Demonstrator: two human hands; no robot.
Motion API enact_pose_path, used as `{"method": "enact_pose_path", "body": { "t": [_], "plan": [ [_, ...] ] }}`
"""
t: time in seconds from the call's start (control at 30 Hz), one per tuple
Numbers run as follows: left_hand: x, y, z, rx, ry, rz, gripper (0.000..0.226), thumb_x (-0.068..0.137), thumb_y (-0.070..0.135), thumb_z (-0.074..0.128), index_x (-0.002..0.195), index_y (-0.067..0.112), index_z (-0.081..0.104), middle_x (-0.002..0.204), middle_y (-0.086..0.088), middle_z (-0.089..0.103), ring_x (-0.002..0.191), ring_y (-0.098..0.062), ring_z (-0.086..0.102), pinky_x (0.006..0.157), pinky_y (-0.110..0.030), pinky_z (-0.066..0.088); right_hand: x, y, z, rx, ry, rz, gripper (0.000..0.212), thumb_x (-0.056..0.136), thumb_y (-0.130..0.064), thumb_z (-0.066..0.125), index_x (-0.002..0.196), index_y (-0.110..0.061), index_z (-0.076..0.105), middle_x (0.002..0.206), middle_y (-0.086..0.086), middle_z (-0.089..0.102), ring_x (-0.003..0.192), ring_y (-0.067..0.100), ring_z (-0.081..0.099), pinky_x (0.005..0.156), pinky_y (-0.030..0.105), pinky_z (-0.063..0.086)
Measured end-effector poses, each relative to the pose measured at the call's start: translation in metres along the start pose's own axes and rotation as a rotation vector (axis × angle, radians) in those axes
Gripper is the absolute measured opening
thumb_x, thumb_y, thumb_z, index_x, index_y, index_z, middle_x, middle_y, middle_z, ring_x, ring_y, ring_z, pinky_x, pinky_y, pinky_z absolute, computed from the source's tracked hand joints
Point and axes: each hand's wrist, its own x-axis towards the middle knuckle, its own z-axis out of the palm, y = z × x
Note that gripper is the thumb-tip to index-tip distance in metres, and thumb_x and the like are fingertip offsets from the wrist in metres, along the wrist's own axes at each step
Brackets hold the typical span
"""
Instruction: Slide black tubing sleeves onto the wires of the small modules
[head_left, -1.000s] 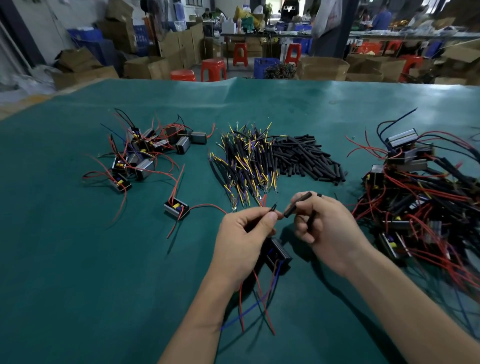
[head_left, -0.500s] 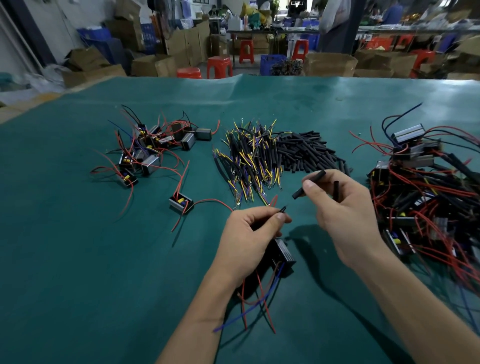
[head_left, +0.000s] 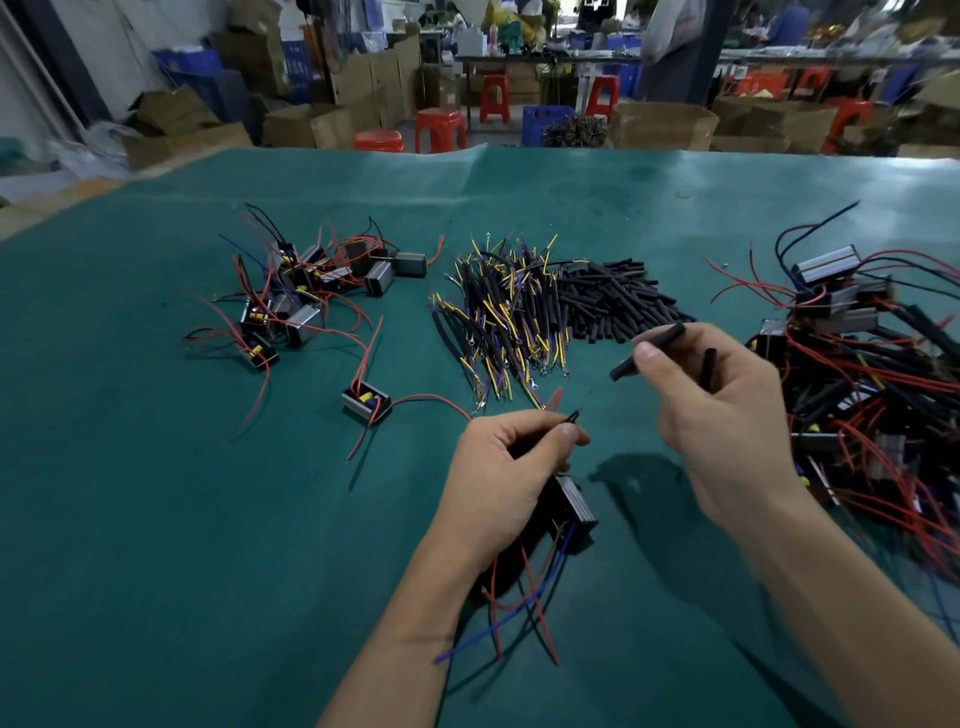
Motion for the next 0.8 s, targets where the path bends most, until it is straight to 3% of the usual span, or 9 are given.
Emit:
{"method": "enact_pose_path", "body": {
  "t": [0.1, 0.2, 0.37, 0.47, 0.5, 0.6, 0.67, 0.73, 0.8],
  "plan": [
    [0.0, 0.001, 0.0, 0.015, -0.002, 0.007, 0.015, 0.087, 0.026, 0.066, 0.083, 0.019, 0.079, 0.081, -0.006, 0.076, 0.067, -0.007, 0.063, 0.069, -0.023, 0.052, -0.003, 0.0, 0.001, -0.208, -0.038, -0.119, 0.009, 0.093, -0.014, 0.071, 0.089, -0.021, 0.069, 0.084, 0.005, 0.074, 0.073, 0.021, 0.068, 0.069, 0.032, 0.055],
    [-0.001, 0.001, 0.0, 0.021, -0.002, 0.017, 0.015, 0.085, 0.029, 0.066, 0.082, 0.022, 0.079, 0.08, -0.005, 0.076, 0.067, -0.008, 0.062, 0.069, -0.024, 0.051, -0.008, 0.0, 0.004, -0.349, -0.103, -0.185, 0.002, 0.092, -0.024, 0.068, 0.09, -0.024, 0.068, 0.08, -0.002, 0.071, 0.071, 0.034, 0.062, 0.065, 0.047, 0.052],
    [0.001, -0.002, -0.001, 0.027, -0.004, 0.025, 0.013, 0.087, 0.027, 0.067, 0.082, 0.023, 0.078, 0.081, -0.005, 0.076, 0.067, -0.008, 0.063, 0.07, -0.026, 0.051, -0.007, 0.003, 0.002, -0.385, -0.121, -0.162, 0.003, 0.091, -0.025, 0.07, 0.088, -0.024, 0.069, 0.077, -0.006, 0.07, 0.066, 0.028, 0.061, 0.061, 0.039, 0.05],
    [0.002, -0.005, -0.002, 0.041, -0.014, 0.037, 0.015, 0.093, 0.02, 0.067, 0.084, 0.019, 0.079, 0.081, -0.008, 0.076, 0.068, -0.009, 0.063, 0.069, -0.026, 0.05, -0.007, 0.01, 0.007, -0.114, -0.14, 0.04, 0.011, 0.093, -0.009, 0.072, 0.086, -0.017, 0.071, 0.066, -0.011, 0.068, 0.056, 0.0, 0.057, 0.057, 0.012, 0.045],
    [0.002, -0.006, -0.002, 0.043, -0.015, 0.042, 0.015, 0.093, 0.02, 0.067, 0.085, 0.019, 0.079, 0.08, -0.012, 0.074, 0.068, -0.011, 0.062, 0.068, -0.027, 0.049, -0.009, 0.01, 0.009, -0.077, -0.158, 0.075, 0.012, 0.093, -0.007, 0.071, 0.085, -0.016, 0.071, 0.066, -0.012, 0.067, 0.056, -0.002, 0.056, 0.057, 0.009, 0.043],
    [0.002, -0.004, -0.001, 0.029, -0.004, 0.044, 0.013, 0.088, 0.026, 0.067, 0.085, 0.022, 0.079, 0.081, -0.015, 0.073, 0.071, -0.012, 0.06, 0.07, -0.028, 0.047, -0.012, 0.01, 0.012, -0.132, -0.223, 0.031, 0.013, 0.092, -0.007, 0.072, 0.085, -0.017, 0.073, 0.076, -0.005, 0.073, 0.071, 0.006, 0.063, 0.071, 0.016, 0.05],
    [0.003, -0.002, 0.0, 0.042, -0.009, 0.039, 0.018, 0.083, 0.025, 0.062, 0.092, 0.022, 0.077, 0.084, -0.002, 0.076, 0.078, -0.008, 0.063, 0.077, -0.025, 0.049, -0.012, 0.006, 0.01, -0.127, -0.257, 0.011, 0.009, 0.09, -0.012, 0.074, 0.088, -0.02, 0.074, 0.08, 0.0, 0.075, 0.075, 0.01, 0.065, 0.075, 0.024, 0.052],
    [0.004, -0.002, 0.0, 0.017, -0.033, 0.024, 0.024, 0.08, 0.019, 0.054, 0.092, 0.02, 0.075, 0.082, 0.008, 0.072, 0.082, -0.008, 0.064, 0.079, -0.024, 0.049, -0.012, 0.002, 0.009, -0.145, -0.291, 0.012, 0.005, 0.086, -0.019, 0.074, 0.088, -0.023, 0.075, 0.077, 0.001, 0.074, 0.07, 0.013, 0.06, 0.068, 0.031, 0.049],
    [0.005, -0.003, 0.0, -0.03, -0.059, 0.026, 0.035, 0.076, 0.014, 0.046, 0.096, 0.017, 0.074, 0.084, 0.007, 0.071, 0.084, -0.009, 0.063, 0.076, -0.023, 0.048, -0.015, 0.003, 0.01, -0.242, -0.359, -0.005, 0.002, 0.085, -0.021, 0.076, 0.085, -0.023, 0.075, 0.064, 0.003, 0.066, 0.06, 0.016, 0.046, 0.055, 0.037, 0.039]
  ]
}}
